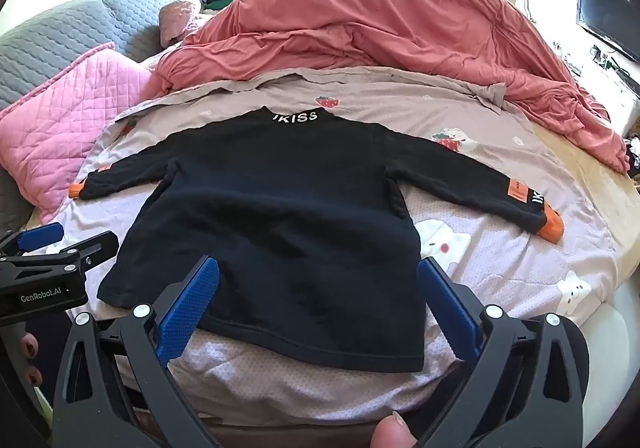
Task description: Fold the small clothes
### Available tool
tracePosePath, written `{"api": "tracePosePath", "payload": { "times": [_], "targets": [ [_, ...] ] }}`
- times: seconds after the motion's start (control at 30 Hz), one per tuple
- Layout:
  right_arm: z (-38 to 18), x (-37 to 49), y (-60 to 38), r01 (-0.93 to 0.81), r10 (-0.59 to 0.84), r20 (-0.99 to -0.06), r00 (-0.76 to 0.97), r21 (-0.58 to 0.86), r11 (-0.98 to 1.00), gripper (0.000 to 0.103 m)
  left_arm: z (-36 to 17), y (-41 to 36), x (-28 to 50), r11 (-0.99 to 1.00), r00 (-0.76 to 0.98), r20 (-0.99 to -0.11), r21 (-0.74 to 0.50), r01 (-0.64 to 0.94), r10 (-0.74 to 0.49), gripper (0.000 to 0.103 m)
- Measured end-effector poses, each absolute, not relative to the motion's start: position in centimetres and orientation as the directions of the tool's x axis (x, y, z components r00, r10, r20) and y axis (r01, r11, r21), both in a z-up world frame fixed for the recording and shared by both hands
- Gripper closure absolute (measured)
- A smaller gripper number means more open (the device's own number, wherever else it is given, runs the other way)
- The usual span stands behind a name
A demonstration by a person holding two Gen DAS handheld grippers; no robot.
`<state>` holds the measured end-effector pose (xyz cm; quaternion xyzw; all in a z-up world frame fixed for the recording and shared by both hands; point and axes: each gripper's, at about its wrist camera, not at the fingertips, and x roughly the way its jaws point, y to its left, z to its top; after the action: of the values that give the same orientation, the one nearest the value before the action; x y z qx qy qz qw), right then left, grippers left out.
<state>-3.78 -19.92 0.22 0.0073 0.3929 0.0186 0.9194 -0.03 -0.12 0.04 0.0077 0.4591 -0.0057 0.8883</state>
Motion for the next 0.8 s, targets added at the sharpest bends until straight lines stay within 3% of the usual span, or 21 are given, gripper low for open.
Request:
{"api": "tracePosePath", "payload": {
  "times": [0.8],
  "targets": [
    [0.2,-4.2,-19.8,-0.031,0.034,-0.698,0.716,0.018,0.999,0.004,0.9,0.5,0.1,1.000,0.589,-0.807,-0.026,0.013,-0.028,0.009]
  ]
}}
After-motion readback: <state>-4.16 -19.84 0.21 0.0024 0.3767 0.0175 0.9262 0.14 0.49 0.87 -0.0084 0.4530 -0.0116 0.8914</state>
